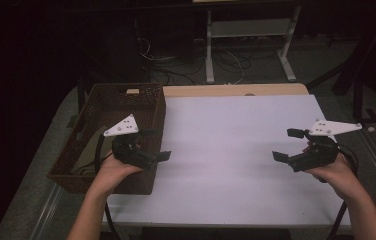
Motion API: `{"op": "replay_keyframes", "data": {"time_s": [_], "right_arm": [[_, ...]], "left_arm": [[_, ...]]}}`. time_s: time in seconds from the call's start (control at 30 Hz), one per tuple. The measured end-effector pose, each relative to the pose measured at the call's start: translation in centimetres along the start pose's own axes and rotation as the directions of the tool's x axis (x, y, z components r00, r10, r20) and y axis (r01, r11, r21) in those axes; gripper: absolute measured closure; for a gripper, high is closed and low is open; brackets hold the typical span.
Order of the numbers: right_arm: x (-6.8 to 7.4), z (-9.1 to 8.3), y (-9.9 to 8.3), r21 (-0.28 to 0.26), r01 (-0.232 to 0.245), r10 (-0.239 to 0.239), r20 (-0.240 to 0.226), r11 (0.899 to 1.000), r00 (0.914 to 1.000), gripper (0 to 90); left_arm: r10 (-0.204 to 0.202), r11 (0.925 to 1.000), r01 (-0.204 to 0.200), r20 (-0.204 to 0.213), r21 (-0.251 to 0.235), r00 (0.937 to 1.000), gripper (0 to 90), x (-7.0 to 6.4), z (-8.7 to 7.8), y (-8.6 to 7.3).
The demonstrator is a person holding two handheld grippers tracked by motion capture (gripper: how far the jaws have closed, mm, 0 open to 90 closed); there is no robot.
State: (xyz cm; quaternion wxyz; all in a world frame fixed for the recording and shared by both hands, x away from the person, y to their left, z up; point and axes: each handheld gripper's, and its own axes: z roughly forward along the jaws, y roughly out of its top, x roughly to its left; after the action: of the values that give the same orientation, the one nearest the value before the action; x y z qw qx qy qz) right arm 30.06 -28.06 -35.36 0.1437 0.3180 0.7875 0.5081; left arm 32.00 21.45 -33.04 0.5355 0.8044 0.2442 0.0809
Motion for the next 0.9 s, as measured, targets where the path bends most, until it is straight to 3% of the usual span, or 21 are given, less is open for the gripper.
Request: {"op": "replay_keyframes", "data": {"time_s": [0.57,0.9], "right_arm": [[0.26,0.24,-0.36,0.002,0.001,-0.001,-0.012,1.0,0.9999,0.3],[0.8,0.48,-0.81,0.014,0.0,0.0,-0.009,1.0,1.0,0.3]], "left_arm": [[0.002,0.9999,-0.002,0.008,0.014,1.0,0.0,-0.12,0.05,0.08],[0.008,0.9996,-0.009,0.012,0.026,0.9999,0.0,0.46,0.03,0.32]]}}
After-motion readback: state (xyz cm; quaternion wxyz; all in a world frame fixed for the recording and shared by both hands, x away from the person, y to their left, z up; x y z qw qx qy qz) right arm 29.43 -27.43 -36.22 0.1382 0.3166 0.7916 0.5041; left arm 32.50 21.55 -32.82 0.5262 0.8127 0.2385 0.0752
